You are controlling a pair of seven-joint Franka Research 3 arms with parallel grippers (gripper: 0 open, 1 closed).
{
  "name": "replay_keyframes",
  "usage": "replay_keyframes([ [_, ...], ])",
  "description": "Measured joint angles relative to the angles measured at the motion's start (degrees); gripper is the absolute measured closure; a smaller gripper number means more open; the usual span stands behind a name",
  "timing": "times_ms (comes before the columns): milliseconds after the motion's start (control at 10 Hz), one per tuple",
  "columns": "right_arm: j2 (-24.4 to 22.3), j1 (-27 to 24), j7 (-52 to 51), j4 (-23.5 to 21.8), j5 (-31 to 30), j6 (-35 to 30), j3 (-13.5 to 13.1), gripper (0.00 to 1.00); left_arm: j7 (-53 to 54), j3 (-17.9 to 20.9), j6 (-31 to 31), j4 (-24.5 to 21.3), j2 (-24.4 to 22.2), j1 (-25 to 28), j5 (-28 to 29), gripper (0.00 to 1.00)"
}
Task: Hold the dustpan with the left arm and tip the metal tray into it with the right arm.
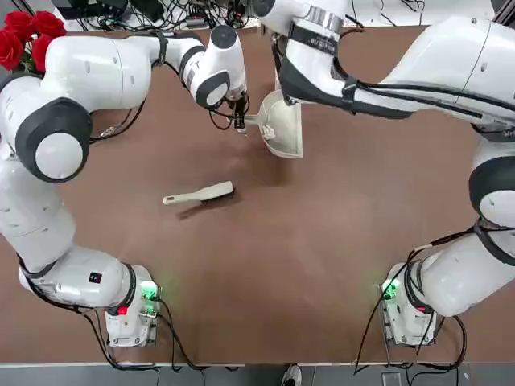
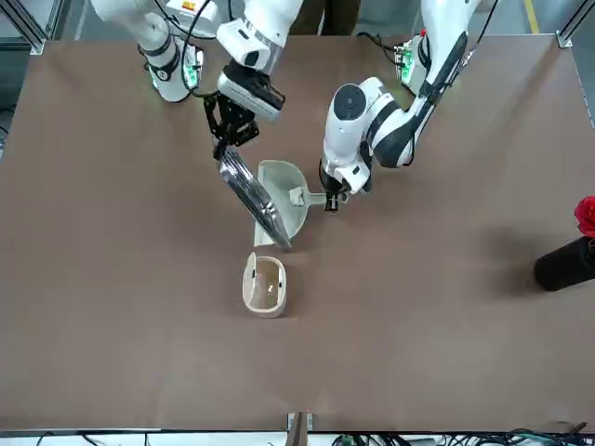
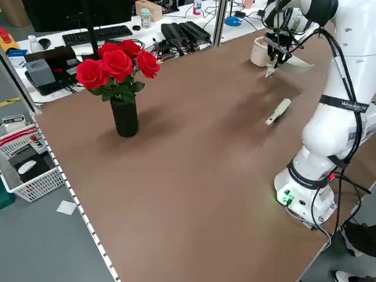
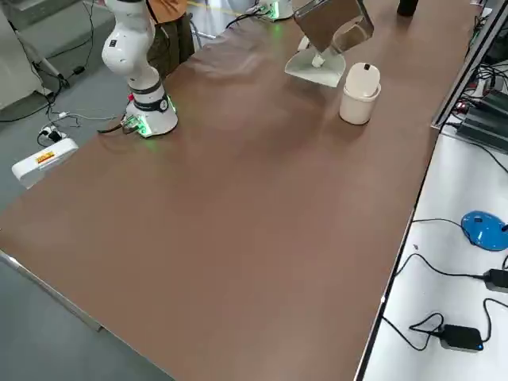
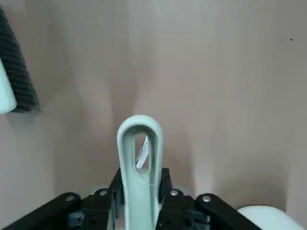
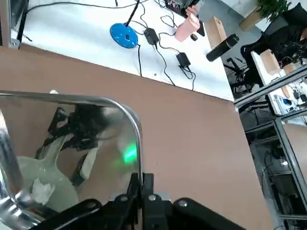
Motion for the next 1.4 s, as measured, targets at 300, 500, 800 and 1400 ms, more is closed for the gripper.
replay_keyframes([
  [300, 0.10, -13.55, -6.15, 1.31, 8.14, 1.16, 6.55, 0.95, 0.00, 0.12, -1.12, 0.30, -0.71, 1.11, 0.00, 0.68],
  [500, -0.12, -18.66, -10.58, 4.03, 15.84, 1.52, 6.50, 0.95, 1.27, -0.01, -1.53, 0.38, -1.63, 2.89, 0.00, 0.68],
  [800, -3.85, -19.01, -16.71, 6.03, 29.64, 1.98, -3.80, 0.95, 5.74, -0.34, -1.76, 0.37, -2.02, 4.94, -0.67, 0.68],
  [1400, -8.80, -19.24, -47.93, -3.18, 48.32, 3.18, -34.26, 0.95, 18.80, -12.78, -11.91, 0.54, -2.93, 18.11, -2.90, 0.68],
])
